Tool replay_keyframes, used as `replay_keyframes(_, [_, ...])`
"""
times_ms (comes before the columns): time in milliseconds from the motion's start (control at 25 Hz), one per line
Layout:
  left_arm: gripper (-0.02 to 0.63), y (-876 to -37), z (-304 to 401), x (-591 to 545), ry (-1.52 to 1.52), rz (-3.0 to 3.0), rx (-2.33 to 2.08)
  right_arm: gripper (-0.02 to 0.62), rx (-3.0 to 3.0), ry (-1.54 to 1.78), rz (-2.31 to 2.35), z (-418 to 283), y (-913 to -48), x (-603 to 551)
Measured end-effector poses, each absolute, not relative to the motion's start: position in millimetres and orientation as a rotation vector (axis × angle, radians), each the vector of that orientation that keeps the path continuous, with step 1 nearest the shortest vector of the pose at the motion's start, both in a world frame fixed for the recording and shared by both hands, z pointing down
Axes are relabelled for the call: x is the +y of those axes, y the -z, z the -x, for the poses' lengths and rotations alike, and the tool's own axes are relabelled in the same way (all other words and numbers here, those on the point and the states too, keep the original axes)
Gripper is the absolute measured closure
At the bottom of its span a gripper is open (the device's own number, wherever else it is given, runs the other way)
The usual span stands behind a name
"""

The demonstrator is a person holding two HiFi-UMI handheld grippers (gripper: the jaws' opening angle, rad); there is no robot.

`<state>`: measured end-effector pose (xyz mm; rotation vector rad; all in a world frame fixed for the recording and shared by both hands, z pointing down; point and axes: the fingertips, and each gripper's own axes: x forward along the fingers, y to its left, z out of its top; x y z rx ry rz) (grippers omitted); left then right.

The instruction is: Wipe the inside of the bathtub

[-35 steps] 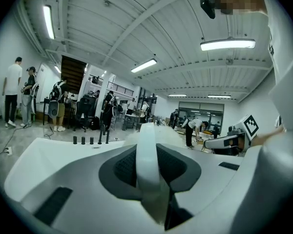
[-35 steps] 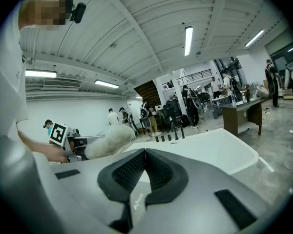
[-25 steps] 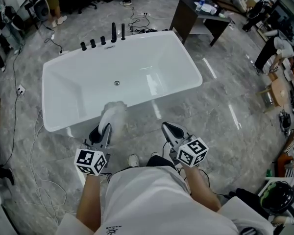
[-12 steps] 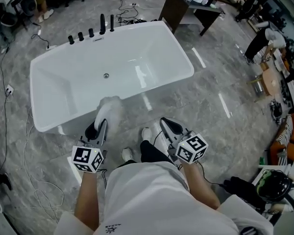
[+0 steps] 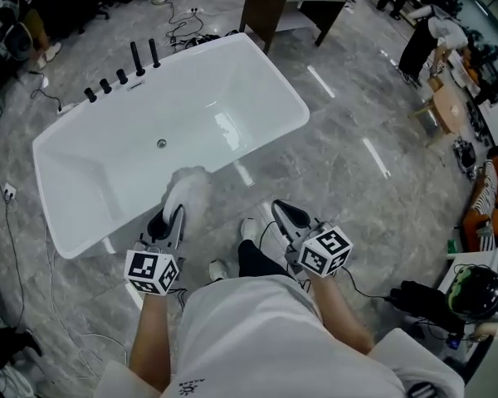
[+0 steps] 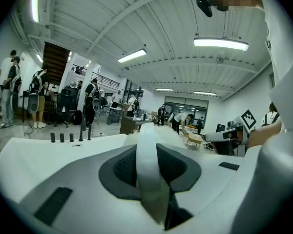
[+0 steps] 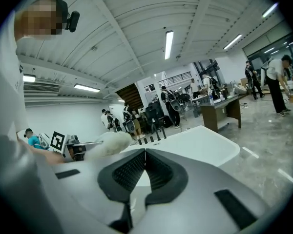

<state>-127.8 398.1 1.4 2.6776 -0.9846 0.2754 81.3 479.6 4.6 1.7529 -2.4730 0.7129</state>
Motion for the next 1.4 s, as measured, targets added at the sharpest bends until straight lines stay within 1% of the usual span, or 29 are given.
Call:
replay_keyframes(560, [0.506,6,-27,311,-0.355,-2.760,-0.810,0.575,-2.445,-0.760,-1.836,-217,-22,402])
replay_keyframes(960, [0.506,-9,-108,271,-0.417,-2.761,-0.753,0.577,-2.398,-0.804,-1.894,-304,-41,371])
replay_keyframes(1120, [0.506,-15,-124,260,-0.442,-2.754,-0.719,0.575,-2.367,-0.836,-1.926,-321,-46,365])
replay_keyframes(1400, [0.508,-30,-144,234,-0.471,-2.734,-0.641,0.575,-2.325,-0.885,-1.955,-326,-54,344])
